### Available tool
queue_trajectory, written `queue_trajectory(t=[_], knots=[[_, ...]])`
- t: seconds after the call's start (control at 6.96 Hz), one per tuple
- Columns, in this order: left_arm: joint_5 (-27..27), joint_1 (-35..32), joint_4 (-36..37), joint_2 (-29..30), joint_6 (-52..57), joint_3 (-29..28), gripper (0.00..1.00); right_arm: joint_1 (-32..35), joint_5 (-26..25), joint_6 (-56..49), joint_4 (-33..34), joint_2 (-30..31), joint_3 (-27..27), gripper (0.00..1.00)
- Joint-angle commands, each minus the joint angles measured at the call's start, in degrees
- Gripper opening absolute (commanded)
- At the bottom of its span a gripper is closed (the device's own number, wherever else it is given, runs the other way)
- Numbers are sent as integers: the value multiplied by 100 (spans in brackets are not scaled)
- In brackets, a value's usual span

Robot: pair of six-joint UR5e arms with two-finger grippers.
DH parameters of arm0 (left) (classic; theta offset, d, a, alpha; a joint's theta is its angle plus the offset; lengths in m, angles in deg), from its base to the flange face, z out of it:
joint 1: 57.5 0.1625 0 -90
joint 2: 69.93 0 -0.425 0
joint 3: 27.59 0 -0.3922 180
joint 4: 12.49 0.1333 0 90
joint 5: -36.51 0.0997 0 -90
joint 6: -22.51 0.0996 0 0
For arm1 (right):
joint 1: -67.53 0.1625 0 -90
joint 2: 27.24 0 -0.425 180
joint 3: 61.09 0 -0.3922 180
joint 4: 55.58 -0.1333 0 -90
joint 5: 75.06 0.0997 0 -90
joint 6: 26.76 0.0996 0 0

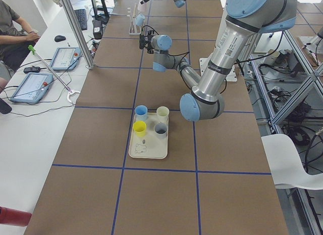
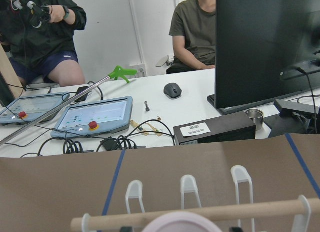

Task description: Transfer IKEA cup to right arm and place on rack

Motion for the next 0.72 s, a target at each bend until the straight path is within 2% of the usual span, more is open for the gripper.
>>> queue_trajectory(t=[0.0,0.57], knots=[[6,-1,0,2,-9,14,80,10,5,15,-14,-149,-220,0],[6,-1,0,-6,-9,31,80,10,49,42,-23,-316,-518,0]])
